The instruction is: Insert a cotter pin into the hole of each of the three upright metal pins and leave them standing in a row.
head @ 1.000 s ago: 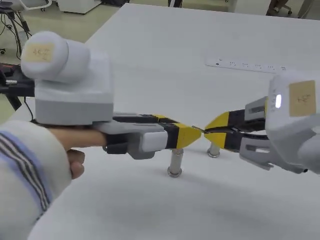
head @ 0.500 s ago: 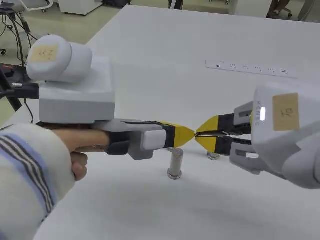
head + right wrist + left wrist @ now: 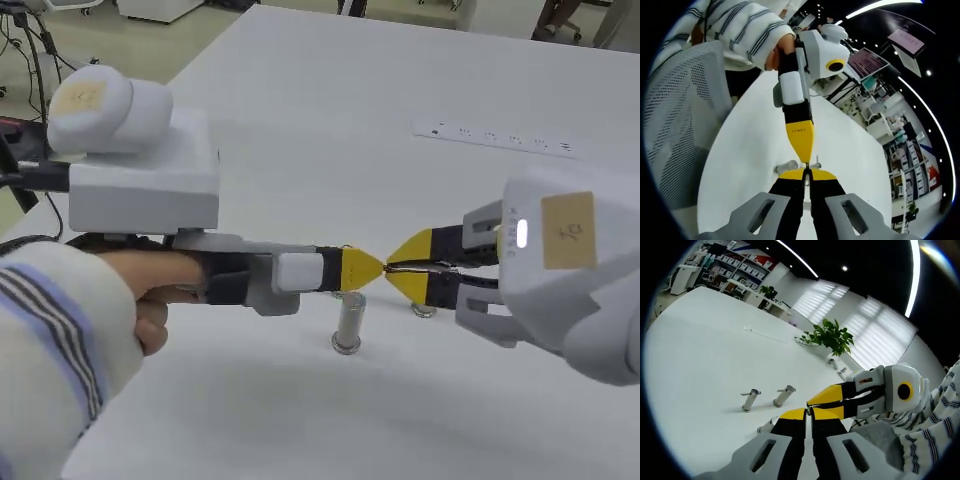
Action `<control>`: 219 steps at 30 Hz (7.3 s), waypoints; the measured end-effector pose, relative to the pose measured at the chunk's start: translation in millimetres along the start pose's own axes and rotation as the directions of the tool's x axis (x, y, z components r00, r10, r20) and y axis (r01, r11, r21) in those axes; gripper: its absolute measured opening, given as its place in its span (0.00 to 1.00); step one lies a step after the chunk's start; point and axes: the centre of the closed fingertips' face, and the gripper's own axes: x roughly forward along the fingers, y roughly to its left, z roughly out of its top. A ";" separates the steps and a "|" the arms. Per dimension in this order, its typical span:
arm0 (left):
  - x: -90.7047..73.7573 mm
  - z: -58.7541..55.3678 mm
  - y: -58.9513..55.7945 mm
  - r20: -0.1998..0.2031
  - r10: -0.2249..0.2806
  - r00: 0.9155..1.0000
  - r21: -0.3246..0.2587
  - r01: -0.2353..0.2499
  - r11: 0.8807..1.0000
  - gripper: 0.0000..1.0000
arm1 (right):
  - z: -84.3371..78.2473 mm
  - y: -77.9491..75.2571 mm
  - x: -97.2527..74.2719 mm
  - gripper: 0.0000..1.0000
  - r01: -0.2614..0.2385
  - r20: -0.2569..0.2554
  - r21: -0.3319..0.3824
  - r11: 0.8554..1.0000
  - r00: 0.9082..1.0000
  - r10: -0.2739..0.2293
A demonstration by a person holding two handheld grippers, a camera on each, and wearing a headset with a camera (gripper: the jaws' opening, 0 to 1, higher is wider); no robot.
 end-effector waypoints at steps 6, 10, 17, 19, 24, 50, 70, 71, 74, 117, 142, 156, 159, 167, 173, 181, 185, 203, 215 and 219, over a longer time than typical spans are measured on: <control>0.3 -3.9 -0.5 -0.014 0.006 1.000 0.012 -0.006 1.000 0.00 | -0.8 2.3 0.6 0.03 -0.015 -0.005 -0.004 1.000 1.000 0.015; -0.1 -5.0 -0.1 -0.019 0.003 1.000 0.017 -0.003 1.000 0.00 | -0.5 4.1 1.3 0.04 -0.025 -0.005 -0.013 1.000 1.000 0.025; -3.1 -8.7 1.4 -0.034 -0.004 0.999 0.062 0.006 0.998 0.00 | -3.0 3.6 3.6 0.15 -0.046 0.003 0.033 0.998 0.999 0.046; -5.4 -10.8 1.8 -0.040 -0.008 0.999 0.097 0.012 0.995 0.00 | -4.1 7.8 3.5 0.15 -0.083 0.021 0.107 0.991 0.996 0.081; -11.7 -14.7 -3.6 -0.062 -0.044 0.997 0.241 0.058 0.969 0.00 | -4.7 14.1 1.5 0.16 -0.186 0.093 0.281 0.941 0.982 0.167; -19.4 -34.7 -22.5 -0.194 -0.144 0.970 0.574 0.231 0.786 0.01 | -3.7 46.3 -3.6 0.04 -0.395 0.165 0.319 0.861 0.918 0.360; 5.8 -30.1 42.7 -0.096 0.060 0.994 0.593 0.009 0.805 0.33 | -52.5 41.9 10.1 0.03 -0.275 -0.002 0.482 0.832 0.949 0.315; 7.3 -31.2 43.7 -0.101 0.059 0.993 0.597 0.013 0.802 0.32 | -54.3 41.4 11.0 0.03 -0.272 -0.006 0.489 0.829 0.949 0.315; 12.0 -37.1 50.6 -0.123 0.071 0.990 0.578 0.013 0.816 0.29 | -58.4 40.7 13.6 0.03 -0.266 -0.019 0.503 0.822 0.948 0.318; 30.7 -56.2 69.5 -0.126 0.070 0.990 0.509 0.004 0.861 0.13 | -52.4 44.9 33.1 0.04 -0.280 -0.045 0.493 0.824 0.937 0.346; 31.1 -56.5 71.8 -0.118 0.088 0.989 0.497 -0.018 0.868 0.13 | -50.2 42.2 41.2 0.12 -0.298 -0.037 0.483 0.824 0.933 0.359; 27.1 -58.6 72.9 -0.121 0.088 0.989 0.486 -0.018 0.874 0.12 | -39.0 39.7 45.3 0.03 -0.304 -0.001 0.521 0.797 0.934 0.357; 26.0 -58.4 72.9 -0.121 0.087 0.989 0.486 -0.017 0.874 0.12 | -37.3 37.6 47.2 0.03 -0.301 0.009 0.545 0.783 0.935 0.354; 19.8 -63.1 74.0 -0.121 0.084 0.989 0.467 -0.018 0.884 0.16 | -39.1 38.8 47.9 0.05 -0.313 0.003 0.509 0.802 0.932 0.362; 6.1 -67.2 70.2 -0.121 0.064 0.991 0.442 -0.004 0.897 0.40 | -35.5 38.5 51.7 0.16 -0.311 0.013 0.501 0.808 0.936 0.352; -13.2 -71.4 66.1 -0.107 0.073 0.992 0.455 -0.016 0.890 0.73 | -32.0 40.5 61.8 0.18 -0.312 0.024 0.505 0.804 0.937 0.349; -20.3 -66.9 59.5 -0.071 0.061 0.996 0.421 -0.025 0.907 0.86 | -30.1 39.0 65.9 0.22 -0.309 0.035 0.516 0.799 0.939 0.341; -42.1 -59.1 48.2 0.031 0.109 0.994 0.345 -0.113 0.932 0.99 | -24.7 40.3 80.7 0.16 -0.313 0.065 0.523 0.793 0.942 0.329; -41.6 -61.1 46.5 0.019 0.132 0.991 0.340 -0.131 0.931 0.99 | -24.3 43.0 73.7 0.14 -0.300 0.084 0.494 0.816 0.951 0.298; -39.4 -60.0 44.4 0.026 0.128 0.991 0.339 -0.129 0.932 0.99 | -22.8 43.0 62.3 0.14 -0.327 0.125 0.496 0.805 0.944 0.306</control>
